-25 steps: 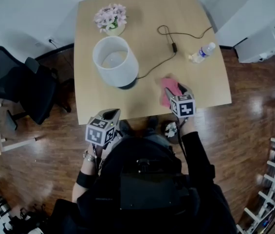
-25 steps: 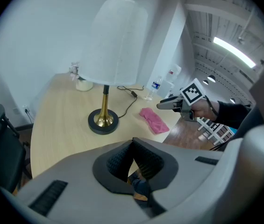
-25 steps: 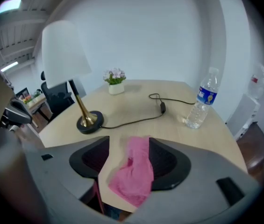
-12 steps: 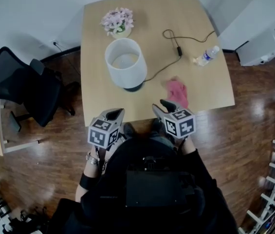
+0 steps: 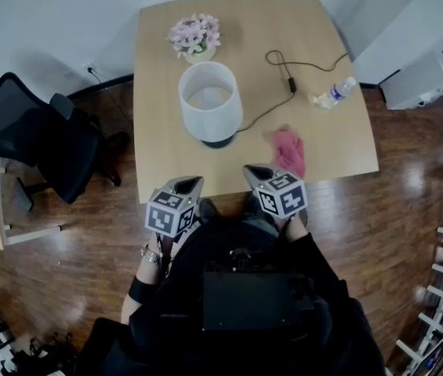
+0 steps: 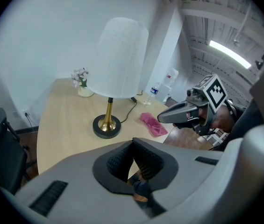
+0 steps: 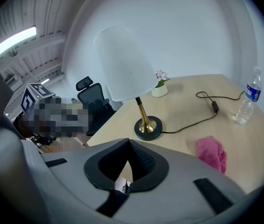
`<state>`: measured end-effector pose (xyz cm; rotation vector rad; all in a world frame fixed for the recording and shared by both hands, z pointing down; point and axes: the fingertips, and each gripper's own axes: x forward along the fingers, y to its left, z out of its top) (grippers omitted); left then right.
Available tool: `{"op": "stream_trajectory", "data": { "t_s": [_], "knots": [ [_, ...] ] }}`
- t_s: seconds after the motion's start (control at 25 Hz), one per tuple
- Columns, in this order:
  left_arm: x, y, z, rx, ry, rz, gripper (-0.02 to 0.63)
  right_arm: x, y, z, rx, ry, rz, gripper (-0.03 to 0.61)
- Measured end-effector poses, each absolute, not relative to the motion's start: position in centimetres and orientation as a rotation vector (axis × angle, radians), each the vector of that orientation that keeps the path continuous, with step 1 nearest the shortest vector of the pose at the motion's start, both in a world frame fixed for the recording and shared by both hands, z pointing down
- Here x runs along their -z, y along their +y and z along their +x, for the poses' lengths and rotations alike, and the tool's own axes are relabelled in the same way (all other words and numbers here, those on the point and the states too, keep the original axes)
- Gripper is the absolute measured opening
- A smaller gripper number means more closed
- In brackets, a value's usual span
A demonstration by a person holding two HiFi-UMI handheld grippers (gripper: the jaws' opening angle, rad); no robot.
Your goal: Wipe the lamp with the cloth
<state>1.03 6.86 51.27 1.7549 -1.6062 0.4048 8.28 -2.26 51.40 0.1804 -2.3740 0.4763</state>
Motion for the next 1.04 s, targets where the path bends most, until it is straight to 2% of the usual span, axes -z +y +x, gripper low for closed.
{"op": "stream_trajectory", "data": {
  "t_s": [1.04],
  "knots": [
    [-52.0,7.3,0.5,-0.399,-1.591,1.733,-0.008,-52.8,-0.9,7.1,-0.429,-2.324,0.108,0.0]
  ]
}}
